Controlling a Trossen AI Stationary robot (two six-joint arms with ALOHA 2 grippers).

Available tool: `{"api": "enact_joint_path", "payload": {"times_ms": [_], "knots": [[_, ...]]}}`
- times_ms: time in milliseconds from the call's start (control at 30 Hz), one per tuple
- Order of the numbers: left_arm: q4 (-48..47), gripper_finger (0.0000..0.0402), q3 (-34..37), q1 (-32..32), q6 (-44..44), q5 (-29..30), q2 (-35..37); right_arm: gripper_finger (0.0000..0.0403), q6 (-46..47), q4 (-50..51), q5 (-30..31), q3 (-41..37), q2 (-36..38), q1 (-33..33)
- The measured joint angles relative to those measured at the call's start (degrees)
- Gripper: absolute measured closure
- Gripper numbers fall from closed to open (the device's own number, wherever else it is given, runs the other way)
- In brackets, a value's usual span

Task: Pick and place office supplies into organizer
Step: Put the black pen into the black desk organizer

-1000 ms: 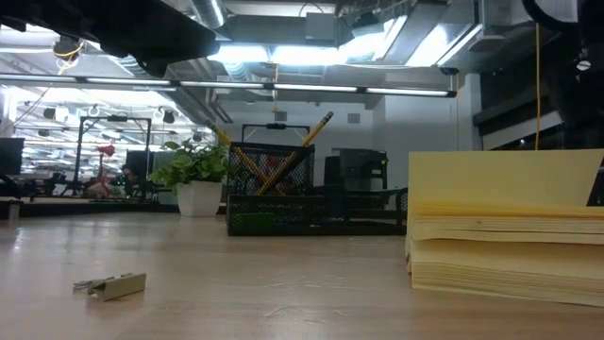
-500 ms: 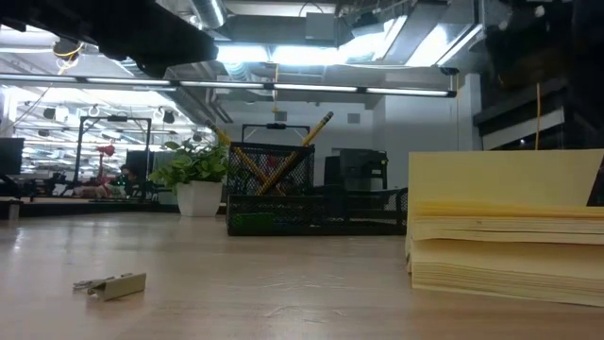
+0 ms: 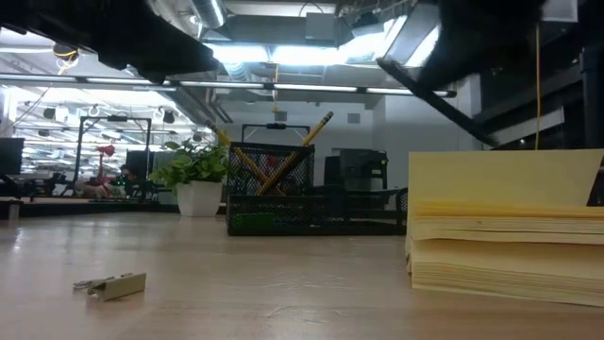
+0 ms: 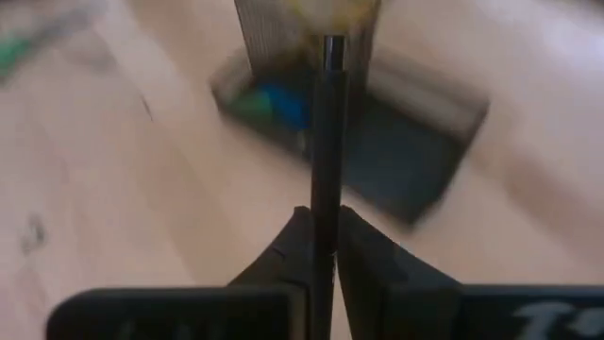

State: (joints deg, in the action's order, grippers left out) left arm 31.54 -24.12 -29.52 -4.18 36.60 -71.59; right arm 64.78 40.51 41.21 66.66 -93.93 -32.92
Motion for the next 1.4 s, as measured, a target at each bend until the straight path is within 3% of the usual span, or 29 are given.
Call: {"api": "enact_joint_path", "payload": {"times_ms": [267, 567, 667, 900, 1133, 1267, 1400], "knots": [[0.58, 0.0311, 0.0, -0.35, 1.73, -0.55, 0.0, 0.0372, -22.53, -17.63, 15.71, 0.03, -0.22, 3.23], [0.39, 0.0311, 0.0, -2.12, 2.4, -7.96, 0.0, 0.0368, -43.3, -40.71, 16.76, -1.68, -0.2, 8.23], [0.36, 0.0311, 0.0, -2.32, 2.4, -7.87, 0.0, 0.0374, -49.25, -50.76, 13.71, -4.13, -0.24, 10.1], [0.36, 0.0311, 0.0, -2.32, 2.42, -7.87, 0.0, 0.0374, -62.11, -77.42, -0.37, -13.31, -0.22, 15.77], [0.33, 0.0311, 0.0, -2.32, 2.42, -7.85, 0.02, 0.0374, -66.76, -91.15, -7.65, -18.7, -3.6, 19.66], [-0.14, 0.0311, 0.0, -2.32, 2.4, -7.82, 0.02, 0.0374, -69.7, -96.47, -12.69, -16.71, -8.83, 21.47], [-0.12, 0.0311, 0.0, -2.32, 2.42, -7.82, 0.02, 0.0373, -69.62, -96.43, -12.85, -13.44, -13.92, 22.94]]}}
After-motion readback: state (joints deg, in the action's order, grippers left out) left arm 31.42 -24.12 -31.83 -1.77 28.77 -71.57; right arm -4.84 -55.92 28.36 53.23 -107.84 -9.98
